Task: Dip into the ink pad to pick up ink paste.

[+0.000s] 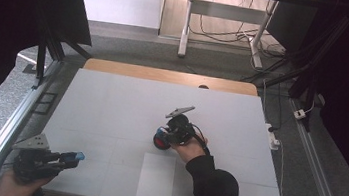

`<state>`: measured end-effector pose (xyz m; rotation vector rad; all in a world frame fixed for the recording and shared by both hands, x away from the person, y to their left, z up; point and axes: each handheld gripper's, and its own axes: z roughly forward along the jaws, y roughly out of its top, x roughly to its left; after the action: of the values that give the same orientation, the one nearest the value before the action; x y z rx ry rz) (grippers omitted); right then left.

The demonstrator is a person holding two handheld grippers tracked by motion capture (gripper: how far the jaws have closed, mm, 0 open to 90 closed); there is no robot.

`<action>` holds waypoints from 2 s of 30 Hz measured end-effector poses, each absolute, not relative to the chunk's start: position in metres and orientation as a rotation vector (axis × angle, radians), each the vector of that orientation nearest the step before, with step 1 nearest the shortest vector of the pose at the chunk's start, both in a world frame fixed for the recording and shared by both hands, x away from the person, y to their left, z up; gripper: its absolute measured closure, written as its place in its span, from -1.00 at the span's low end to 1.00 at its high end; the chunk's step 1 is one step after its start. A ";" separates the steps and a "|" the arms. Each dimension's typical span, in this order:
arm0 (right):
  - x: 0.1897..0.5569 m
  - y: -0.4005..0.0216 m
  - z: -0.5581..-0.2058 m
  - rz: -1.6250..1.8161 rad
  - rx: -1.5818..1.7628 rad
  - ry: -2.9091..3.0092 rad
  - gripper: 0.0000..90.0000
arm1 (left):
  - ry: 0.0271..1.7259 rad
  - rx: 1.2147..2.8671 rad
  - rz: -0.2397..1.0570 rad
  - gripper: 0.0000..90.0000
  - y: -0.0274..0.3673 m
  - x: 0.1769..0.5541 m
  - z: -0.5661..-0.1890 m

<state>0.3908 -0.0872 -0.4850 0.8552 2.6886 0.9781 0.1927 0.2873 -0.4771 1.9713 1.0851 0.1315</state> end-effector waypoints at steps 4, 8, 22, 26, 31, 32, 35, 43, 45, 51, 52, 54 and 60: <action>0.388 -0.085 -0.485 0.961 0.838 2.678 0.58 | 1.091 1.975 0.138 0.52 0.287 0.193 -0.477; 0.388 -0.086 -0.485 0.969 0.808 2.678 0.58 | 1.109 1.965 0.136 0.52 0.288 0.193 -0.477; 0.386 -0.087 -0.485 0.984 0.808 2.668 0.58 | 1.136 1.951 0.123 0.52 0.289 0.194 -0.477; 0.386 -0.089 -0.484 0.997 0.805 2.672 0.58 | 1.124 1.957 0.119 0.52 0.288 0.194 -0.477; 0.384 -0.090 -0.480 1.027 0.794 2.667 0.58 | 1.104 1.971 0.122 0.52 0.287 0.193 -0.477; 0.384 -0.090 -0.480 1.027 0.790 2.668 0.58 | 1.103 1.970 0.122 0.52 0.287 0.193 -0.477; 0.382 -0.091 -0.478 1.039 0.787 2.662 0.58 | 1.100 1.968 0.121 0.51 0.287 0.193 -0.477; 0.377 -0.096 -0.471 1.078 0.781 2.658 0.58 | 1.086 1.992 0.135 0.51 0.284 0.192 -0.476; 0.375 -0.098 -0.468 1.093 0.775 2.656 0.58 | 1.086 1.992 0.133 0.51 0.284 0.192 -0.476; 0.367 -0.102 -0.459 1.129 0.738 2.654 0.58 | 1.078 1.998 0.138 0.51 0.283 0.191 -0.476; 0.366 -0.103 -0.458 1.132 0.736 2.653 0.58 | 1.077 1.998 0.139 0.51 0.283 0.191 -0.476; 0.364 -0.104 -0.456 1.136 0.739 2.652 0.58 | 1.076 1.997 0.137 0.51 0.283 0.191 -0.476; 0.355 -0.107 -0.451 1.170 0.733 2.651 0.58 | 1.069 1.994 0.133 0.51 0.284 0.191 -0.476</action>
<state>0.3554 -0.1066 -0.4513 0.7332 2.6514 1.1697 0.1911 0.2841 -0.4760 1.9935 1.0692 0.1334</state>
